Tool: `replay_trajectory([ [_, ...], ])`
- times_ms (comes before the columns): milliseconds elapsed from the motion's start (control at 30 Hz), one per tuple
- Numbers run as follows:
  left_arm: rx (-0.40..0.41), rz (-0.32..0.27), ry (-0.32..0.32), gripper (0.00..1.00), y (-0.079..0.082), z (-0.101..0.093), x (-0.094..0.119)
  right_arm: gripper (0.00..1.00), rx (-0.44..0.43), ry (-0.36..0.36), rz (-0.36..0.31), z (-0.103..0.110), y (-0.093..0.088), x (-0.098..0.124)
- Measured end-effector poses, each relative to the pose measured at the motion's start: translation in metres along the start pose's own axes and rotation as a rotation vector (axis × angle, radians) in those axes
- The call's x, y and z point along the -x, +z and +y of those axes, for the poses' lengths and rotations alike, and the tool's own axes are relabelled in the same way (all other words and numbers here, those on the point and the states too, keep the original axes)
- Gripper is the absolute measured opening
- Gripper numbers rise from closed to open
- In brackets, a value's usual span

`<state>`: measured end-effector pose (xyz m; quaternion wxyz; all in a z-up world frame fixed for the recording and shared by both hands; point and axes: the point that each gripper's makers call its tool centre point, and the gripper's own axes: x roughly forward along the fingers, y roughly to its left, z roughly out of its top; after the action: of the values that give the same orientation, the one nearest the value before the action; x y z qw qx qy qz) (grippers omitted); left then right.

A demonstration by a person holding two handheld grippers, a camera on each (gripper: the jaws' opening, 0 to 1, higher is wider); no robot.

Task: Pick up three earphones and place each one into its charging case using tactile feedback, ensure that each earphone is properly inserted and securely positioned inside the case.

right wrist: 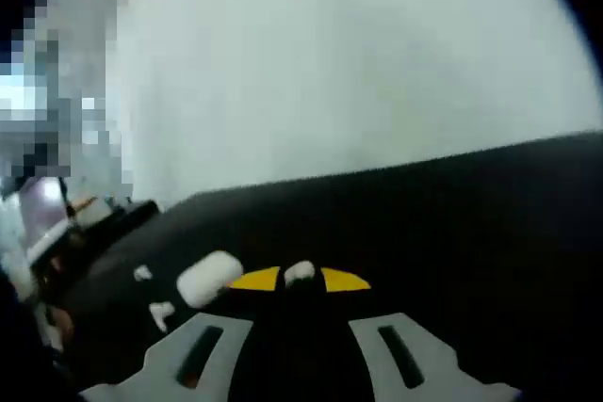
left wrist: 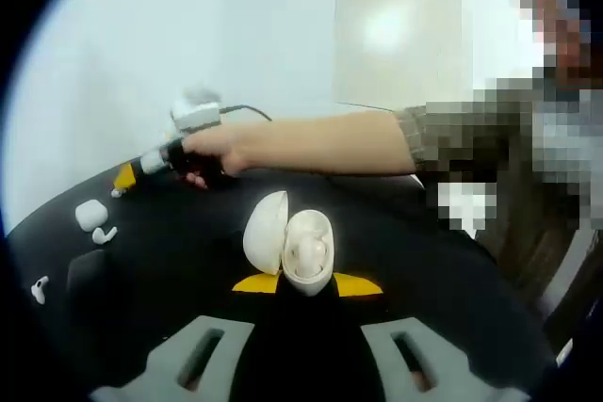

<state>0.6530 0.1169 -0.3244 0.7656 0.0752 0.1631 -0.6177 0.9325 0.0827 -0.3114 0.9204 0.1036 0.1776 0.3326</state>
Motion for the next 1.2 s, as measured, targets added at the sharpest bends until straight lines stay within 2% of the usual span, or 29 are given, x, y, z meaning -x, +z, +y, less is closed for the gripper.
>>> replay_trajectory([
  [33,0.000,0.000,0.000,0.16,0.000,0.000,0.000,0.13,0.019,0.009,0.012,0.002,-0.002,0.002],
  [100,0.000,0.000,0.001,0.16,0.000,-0.001,0.000,0.12,-0.010,0.061,0.007,0.013,-0.003,0.011],
  [133,0.000,0.000,0.002,0.16,0.000,-0.001,0.000,0.11,-0.007,0.057,0.012,0.013,-0.004,0.014],
  [200,-0.002,0.000,0.003,0.16,0.000,-0.002,0.000,0.06,0.020,0.104,0.009,0.024,-0.006,0.025],
  [267,-0.002,0.000,0.003,0.16,0.000,-0.003,0.001,0.04,-0.001,0.140,0.039,0.033,-0.012,0.035],
  [400,-0.003,0.001,0.003,0.16,0.000,-0.003,0.001,0.04,-0.003,0.181,0.059,0.038,-0.017,0.050],
  [533,-0.003,0.001,0.005,0.16,0.000,-0.004,0.000,0.10,0.011,0.125,0.023,0.025,-0.009,0.049],
  [600,-0.003,0.000,0.006,0.16,0.000,-0.004,0.001,0.15,0.054,0.112,-0.001,0.023,-0.005,0.046],
  [667,-0.004,0.000,0.006,0.16,-0.001,-0.004,0.001,0.18,0.137,0.140,0.005,0.032,-0.005,0.042],
  [867,-0.001,0.000,0.004,0.16,-0.002,-0.003,0.001,0.20,0.468,0.114,0.020,0.051,-0.006,0.026],
  [933,-0.001,0.000,0.004,0.16,-0.002,-0.003,0.001,0.20,0.520,0.099,0.014,0.058,-0.005,0.025],
  [967,-0.001,0.000,0.004,0.16,-0.002,-0.003,0.001,0.20,0.541,0.122,0.007,0.062,-0.003,0.020],
  [1033,-0.001,0.000,0.003,0.16,-0.003,-0.003,0.001,0.20,0.545,0.129,0.021,0.065,-0.005,0.015],
  [1133,-0.001,0.000,0.003,0.16,-0.003,-0.002,0.001,0.20,0.584,0.077,0.077,0.053,-0.010,0.009],
  [1200,-0.001,0.000,0.003,0.16,-0.003,-0.002,0.001,0.19,0.588,0.077,0.056,0.050,-0.007,0.007],
])
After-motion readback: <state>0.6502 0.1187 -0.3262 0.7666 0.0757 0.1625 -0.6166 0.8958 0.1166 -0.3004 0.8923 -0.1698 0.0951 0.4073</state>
